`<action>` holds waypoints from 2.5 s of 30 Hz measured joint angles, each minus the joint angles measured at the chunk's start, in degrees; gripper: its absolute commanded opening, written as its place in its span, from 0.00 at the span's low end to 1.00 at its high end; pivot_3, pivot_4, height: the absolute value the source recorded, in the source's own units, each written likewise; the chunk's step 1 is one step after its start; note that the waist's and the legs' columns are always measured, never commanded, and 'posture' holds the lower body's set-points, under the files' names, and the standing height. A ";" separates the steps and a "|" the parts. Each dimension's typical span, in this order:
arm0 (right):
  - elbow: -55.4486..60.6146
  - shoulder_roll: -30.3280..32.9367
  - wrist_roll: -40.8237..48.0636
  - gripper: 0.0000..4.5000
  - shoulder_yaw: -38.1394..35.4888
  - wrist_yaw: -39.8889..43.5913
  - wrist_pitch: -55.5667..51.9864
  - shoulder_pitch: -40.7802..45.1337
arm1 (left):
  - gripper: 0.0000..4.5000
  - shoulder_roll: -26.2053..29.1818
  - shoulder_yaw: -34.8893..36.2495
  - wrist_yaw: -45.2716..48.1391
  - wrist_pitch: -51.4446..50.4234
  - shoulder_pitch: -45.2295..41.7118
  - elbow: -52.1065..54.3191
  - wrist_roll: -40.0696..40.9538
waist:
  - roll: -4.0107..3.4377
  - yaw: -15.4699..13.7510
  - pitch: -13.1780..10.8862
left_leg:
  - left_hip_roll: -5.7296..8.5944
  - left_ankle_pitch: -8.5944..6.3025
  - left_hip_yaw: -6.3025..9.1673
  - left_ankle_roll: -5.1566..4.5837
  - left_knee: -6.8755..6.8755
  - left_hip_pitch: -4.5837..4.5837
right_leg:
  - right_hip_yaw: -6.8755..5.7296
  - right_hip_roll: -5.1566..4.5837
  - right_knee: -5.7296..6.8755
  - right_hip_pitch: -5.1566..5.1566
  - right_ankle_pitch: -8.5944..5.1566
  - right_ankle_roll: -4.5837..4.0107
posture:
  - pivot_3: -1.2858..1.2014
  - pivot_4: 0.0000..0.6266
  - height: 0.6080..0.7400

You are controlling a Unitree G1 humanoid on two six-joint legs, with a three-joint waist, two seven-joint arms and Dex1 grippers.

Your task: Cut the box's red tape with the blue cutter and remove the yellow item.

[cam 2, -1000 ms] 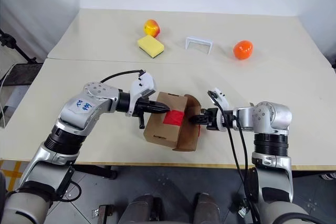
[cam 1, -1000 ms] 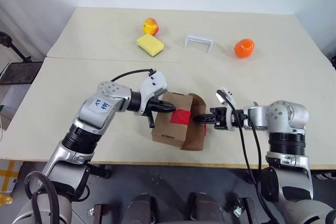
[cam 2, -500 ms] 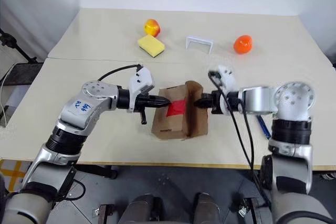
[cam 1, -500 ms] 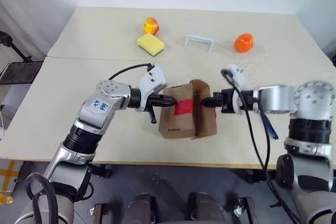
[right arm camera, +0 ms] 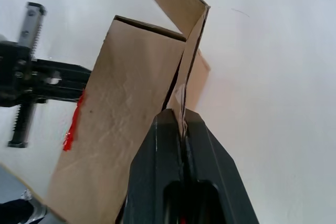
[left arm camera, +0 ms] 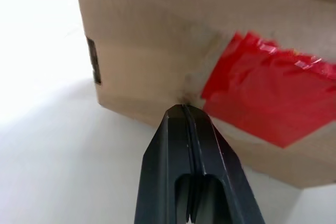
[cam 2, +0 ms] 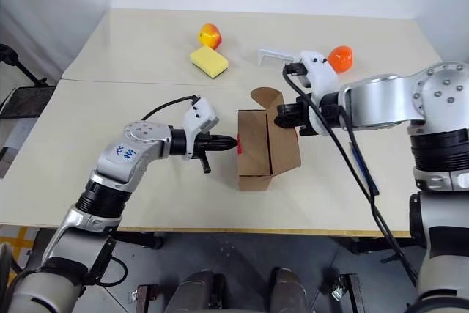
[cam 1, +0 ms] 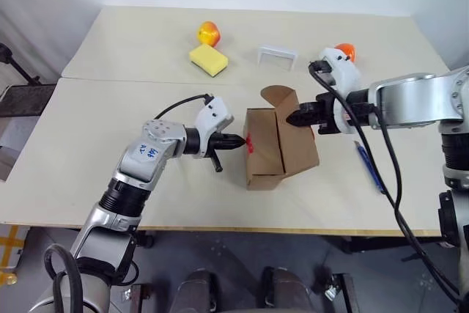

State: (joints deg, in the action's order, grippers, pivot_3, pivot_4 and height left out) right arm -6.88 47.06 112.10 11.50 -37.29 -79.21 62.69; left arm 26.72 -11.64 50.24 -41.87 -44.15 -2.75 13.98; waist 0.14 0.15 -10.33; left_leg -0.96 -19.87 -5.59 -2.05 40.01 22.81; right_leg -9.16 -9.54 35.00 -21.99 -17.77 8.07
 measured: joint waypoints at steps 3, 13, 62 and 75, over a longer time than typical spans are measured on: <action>0.09 -0.49 0.61 0.01 0.93 -1.44 0.68 0.10 | 0.00 2.43 2.60 2.55 -3.94 -0.09 1.00 3.59 | 0.00 0.12 0.00 | -0.02 0.00 -0.02 0.00 0.01 0.01 | -0.02 0.02 0.07 -0.05 0.00 0.00 | 0.52 0.24 1.00; -0.38 -0.94 0.78 0.01 2.78 -3.44 0.65 1.82 | 0.00 0.16 7.58 3.20 -6.01 -8.85 -0.64 10.03 | 0.07 -0.03 0.06 | -0.10 0.01 -0.03 -0.01 0.11 0.02 | 0.00 0.02 0.06 0.01 0.00 0.00 | 0.52 0.24 1.00; 4.80 3.65 -24.65 0.01 4.53 16.83 0.34 -12.21 | 0.00 7.14 -9.50 14.48 17.44 -4.86 -11.71 -16.22 | 0.21 -1.56 0.28 | 0.14 0.07 -0.39 -0.15 0.28 0.71 | -0.02 -0.11 0.33 -0.77 0.00 0.00 | 0.52 0.24 1.00; 9.65 1.48 -51.39 0.36 1.88 39.04 4.87 -15.65 | 0.00 5.79 -8.62 12.57 16.35 -4.25 -11.84 -16.09 | 0.21 -1.52 0.28 | 0.16 0.08 -0.45 -0.14 0.28 0.62 | 0.01 -0.11 0.36 -0.77 0.00 0.00 | 0.52 0.24 1.00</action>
State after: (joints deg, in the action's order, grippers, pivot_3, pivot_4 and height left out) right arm 2.76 48.53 60.71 13.38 1.75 -74.34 47.04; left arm 32.51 -20.26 62.81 -25.52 -48.40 -14.58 -2.11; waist 0.34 -1.37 -10.05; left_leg -0.80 -19.79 -6.04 -2.19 40.29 23.43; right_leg -9.15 -9.65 35.36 -22.76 -17.77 8.07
